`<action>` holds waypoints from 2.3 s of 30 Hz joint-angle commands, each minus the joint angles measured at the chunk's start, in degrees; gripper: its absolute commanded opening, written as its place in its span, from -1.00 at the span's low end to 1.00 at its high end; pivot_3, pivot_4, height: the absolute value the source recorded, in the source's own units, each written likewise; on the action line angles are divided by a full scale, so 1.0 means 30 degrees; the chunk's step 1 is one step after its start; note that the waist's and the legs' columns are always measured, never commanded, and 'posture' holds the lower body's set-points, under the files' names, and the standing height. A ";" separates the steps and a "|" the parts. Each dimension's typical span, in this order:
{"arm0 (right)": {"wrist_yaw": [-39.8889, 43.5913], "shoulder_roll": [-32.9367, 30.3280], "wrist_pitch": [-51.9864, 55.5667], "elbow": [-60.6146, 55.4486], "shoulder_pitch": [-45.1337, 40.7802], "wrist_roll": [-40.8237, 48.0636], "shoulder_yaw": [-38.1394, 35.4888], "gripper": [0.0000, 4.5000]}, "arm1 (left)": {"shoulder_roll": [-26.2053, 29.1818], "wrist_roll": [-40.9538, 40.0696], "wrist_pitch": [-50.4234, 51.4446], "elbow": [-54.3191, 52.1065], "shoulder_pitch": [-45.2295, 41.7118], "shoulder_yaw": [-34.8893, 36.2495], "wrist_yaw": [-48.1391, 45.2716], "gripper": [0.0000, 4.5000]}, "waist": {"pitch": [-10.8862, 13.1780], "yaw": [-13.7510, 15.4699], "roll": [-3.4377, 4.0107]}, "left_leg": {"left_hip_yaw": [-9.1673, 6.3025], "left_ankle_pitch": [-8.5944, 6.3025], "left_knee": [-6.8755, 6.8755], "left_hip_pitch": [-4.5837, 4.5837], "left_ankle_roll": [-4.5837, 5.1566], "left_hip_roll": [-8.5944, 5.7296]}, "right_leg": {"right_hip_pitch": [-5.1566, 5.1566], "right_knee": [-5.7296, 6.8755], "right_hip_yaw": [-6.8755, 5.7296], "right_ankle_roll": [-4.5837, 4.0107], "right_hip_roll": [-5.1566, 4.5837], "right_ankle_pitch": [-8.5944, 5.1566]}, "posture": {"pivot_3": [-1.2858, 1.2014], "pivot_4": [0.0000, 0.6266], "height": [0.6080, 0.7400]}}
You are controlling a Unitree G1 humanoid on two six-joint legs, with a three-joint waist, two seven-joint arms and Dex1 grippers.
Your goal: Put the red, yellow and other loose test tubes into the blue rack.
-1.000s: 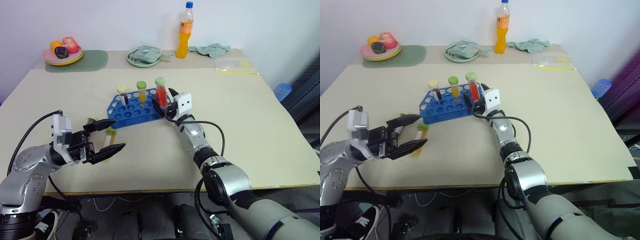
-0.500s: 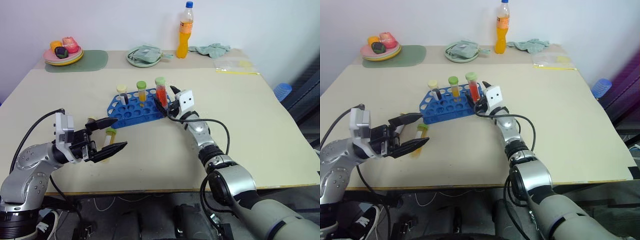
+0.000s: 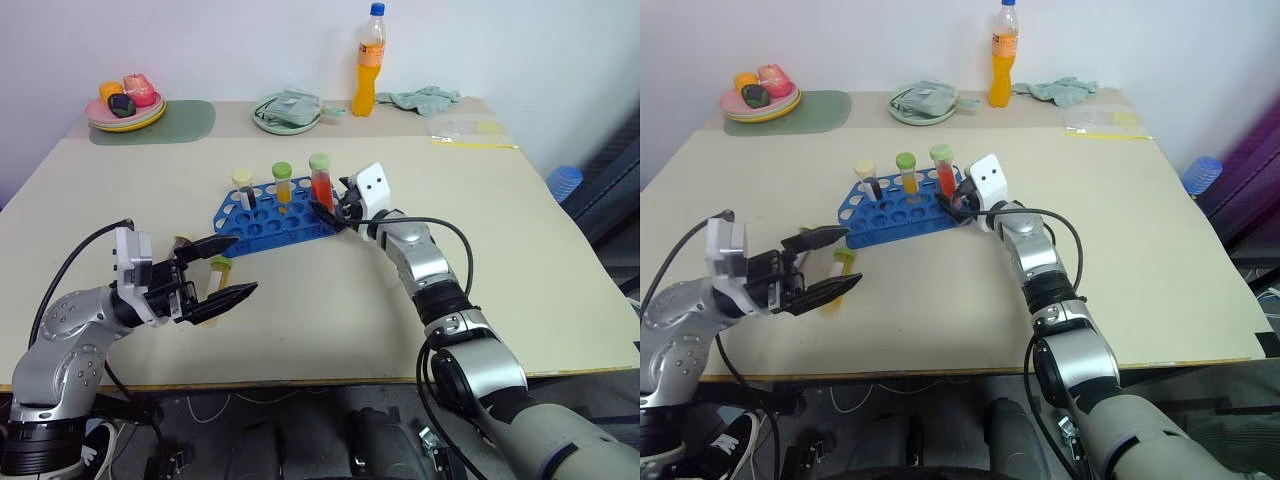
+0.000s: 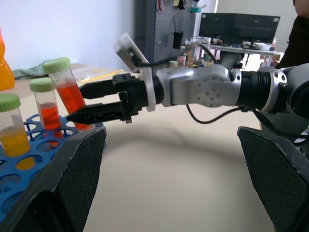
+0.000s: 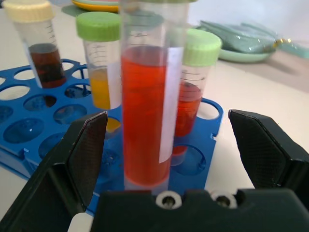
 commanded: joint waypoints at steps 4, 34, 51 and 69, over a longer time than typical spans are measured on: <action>0.0473 -0.0257 0.5268 -0.3874 -0.0501 0.1790 -0.0405 0.96 | -0.0086 0.0191 -0.0558 0.0005 0.0091 0.0077 -0.0219 1.00 | 0.0000 -0.0001 0.0001 | -0.0001 -0.0001 0.0000 -0.0002 0.0002 0.0000 | -0.0002 -0.0001 -0.0002 -0.0001 0.0000 0.0000 | 0.03 -0.52 1.00; -0.2074 0.0181 0.8235 -0.4297 -0.2491 0.2960 -0.0850 0.74 | -0.0393 0.0526 -0.1847 0.0925 0.0462 -0.0006 -0.0983 1.00 | -0.0001 -0.0007 -0.0001 | -0.0002 -0.0003 -0.0002 -0.0032 0.0005 -0.0002 | -0.0022 -0.0021 -0.0003 -0.0004 0.0001 -0.0002 | 0.03 -0.52 1.00; -0.1252 0.0359 0.6637 -0.5639 -0.1368 0.3952 -0.1240 -0.48 | -0.0273 0.0286 -0.0868 -0.0365 0.0095 -0.0253 0.0208 1.00 | 0.0000 -0.0024 -0.0001 | -0.0006 -0.0004 -0.0008 -0.0034 0.0007 0.0000 | -0.0024 -0.0023 -0.0004 -0.0002 0.0005 -0.0002 | 0.03 -0.52 1.00; -0.1300 0.0604 0.2522 -0.6453 0.1989 0.3959 -0.1154 -0.48 | 0.0013 0.0008 0.0439 -0.0963 -0.0954 -0.0233 0.0973 1.00 | 0.0000 -0.0004 -0.0001 | -0.0010 -0.0004 -0.0015 -0.0035 0.0008 0.0000 | -0.0026 -0.0029 -0.0003 -0.0001 0.0012 -0.0002 | 0.03 -0.52 1.00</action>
